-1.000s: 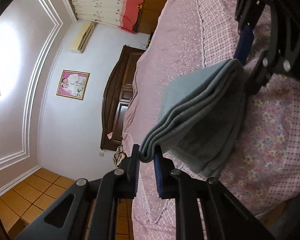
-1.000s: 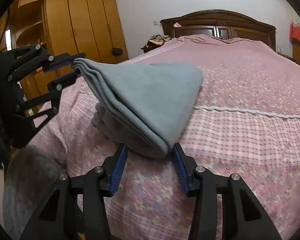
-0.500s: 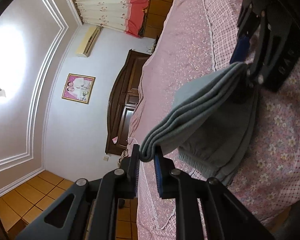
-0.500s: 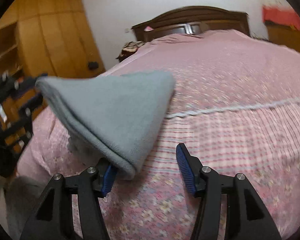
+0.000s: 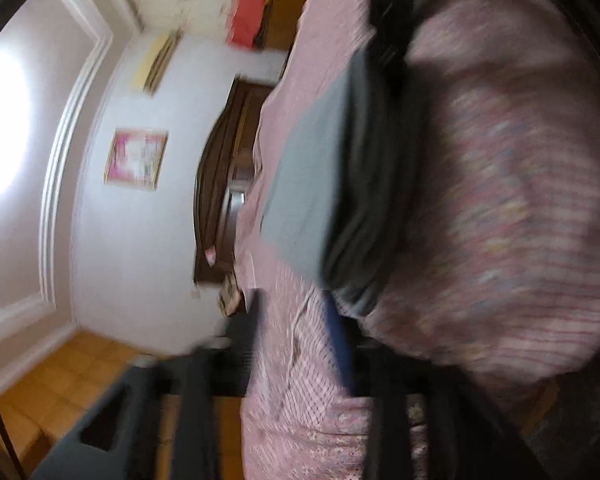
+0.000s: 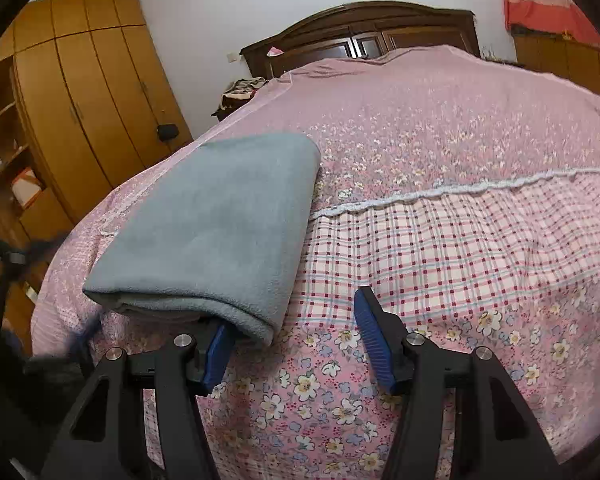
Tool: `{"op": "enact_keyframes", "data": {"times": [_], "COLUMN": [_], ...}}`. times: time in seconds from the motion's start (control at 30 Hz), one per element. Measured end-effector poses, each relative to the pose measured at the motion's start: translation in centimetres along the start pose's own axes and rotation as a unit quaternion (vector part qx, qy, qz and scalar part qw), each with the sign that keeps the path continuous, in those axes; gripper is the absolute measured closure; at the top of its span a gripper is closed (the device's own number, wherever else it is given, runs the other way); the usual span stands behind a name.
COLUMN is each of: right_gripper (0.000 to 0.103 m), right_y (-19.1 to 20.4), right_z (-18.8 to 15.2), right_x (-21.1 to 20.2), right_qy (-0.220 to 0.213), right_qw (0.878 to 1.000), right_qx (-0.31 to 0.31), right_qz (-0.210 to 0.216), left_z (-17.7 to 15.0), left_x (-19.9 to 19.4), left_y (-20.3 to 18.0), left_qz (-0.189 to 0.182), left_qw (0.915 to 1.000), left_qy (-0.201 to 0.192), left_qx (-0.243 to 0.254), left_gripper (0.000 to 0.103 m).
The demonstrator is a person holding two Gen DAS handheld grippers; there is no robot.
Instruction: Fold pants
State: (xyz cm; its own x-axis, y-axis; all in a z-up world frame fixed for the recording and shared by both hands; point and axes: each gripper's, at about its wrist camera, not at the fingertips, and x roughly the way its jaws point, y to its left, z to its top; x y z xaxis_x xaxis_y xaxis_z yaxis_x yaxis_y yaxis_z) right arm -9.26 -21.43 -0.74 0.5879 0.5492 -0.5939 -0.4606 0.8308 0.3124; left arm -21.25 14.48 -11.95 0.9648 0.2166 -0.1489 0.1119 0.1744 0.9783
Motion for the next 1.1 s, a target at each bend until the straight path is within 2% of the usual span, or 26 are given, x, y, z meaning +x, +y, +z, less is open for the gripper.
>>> {"op": "enact_keyframes", "data": {"times": [0.03, 0.17, 0.2, 0.27, 0.3, 0.37, 0.43, 0.6, 0.73, 0.87, 1.1], "right_gripper": [0.044, 0.044, 0.044, 0.044, 0.044, 0.042, 0.04, 0.039, 0.039, 0.039, 0.038], "right_y": [0.0, 0.1, 0.1, 0.0, -0.1, -0.1, 0.0, 0.9, 1.8, 1.9, 2.4], "right_z": [0.0, 0.0, 0.1, 0.3, 0.4, 0.8, 1.1, 1.4, 1.2, 0.9, 0.1], "right_x": [0.0, -0.1, -0.1, -0.2, -0.2, 0.1, 0.1, 0.7, 1.1, 1.4, 1.4], "right_qy": [0.001, 0.003, 0.004, 0.005, 0.005, 0.005, 0.004, 0.006, 0.006, 0.003, 0.002], "right_qw": [1.0, 1.0, 1.0, 1.0, 1.0, 1.0, 1.0, 1.0, 0.999, 0.999, 0.997], "right_qx": [0.002, -0.003, -0.002, 0.002, 0.007, 0.016, 0.02, 0.007, -0.023, -0.032, -0.068], "right_qz": [0.001, -0.003, -0.002, 0.001, 0.001, 0.002, 0.002, -0.004, -0.027, -0.028, -0.034], "left_z": [0.3, 1.6, 1.8, 2.2, 2.4, 2.5, 2.5, 1.7, 0.3, -0.6, -0.9], "left_x": [-0.6, -1.4, -1.2, -0.5, 0.0, 0.5, 0.7, 1.5, 2.5, 3.0, 3.7], "left_y": [-0.5, -2.0, -2.2, -1.5, -0.7, 0.5, 1.2, 1.9, 0.1, -1.2, -2.4], "left_qz": [0.003, -0.001, 0.002, 0.005, 0.001, 0.001, 0.027, 0.038, 0.014, -0.001, -0.004], "left_qw": [0.9998, 0.9971, 0.9965, 0.9969, 0.998, 0.9978, 0.9952, 0.9932, 0.9948, 0.9962, 0.9972], "left_qy": [-0.014, -0.053, -0.057, -0.054, -0.047, -0.054, -0.074, -0.085, -0.069, -0.058, -0.05], "left_qx": [0.017, 0.054, 0.061, 0.057, 0.043, 0.039, 0.057, 0.07, 0.074, 0.065, 0.055], "left_gripper": [0.019, 0.017, 0.02, 0.061, 0.092, 0.093, 0.093, 0.093, 0.093, 0.093, 0.093]}}
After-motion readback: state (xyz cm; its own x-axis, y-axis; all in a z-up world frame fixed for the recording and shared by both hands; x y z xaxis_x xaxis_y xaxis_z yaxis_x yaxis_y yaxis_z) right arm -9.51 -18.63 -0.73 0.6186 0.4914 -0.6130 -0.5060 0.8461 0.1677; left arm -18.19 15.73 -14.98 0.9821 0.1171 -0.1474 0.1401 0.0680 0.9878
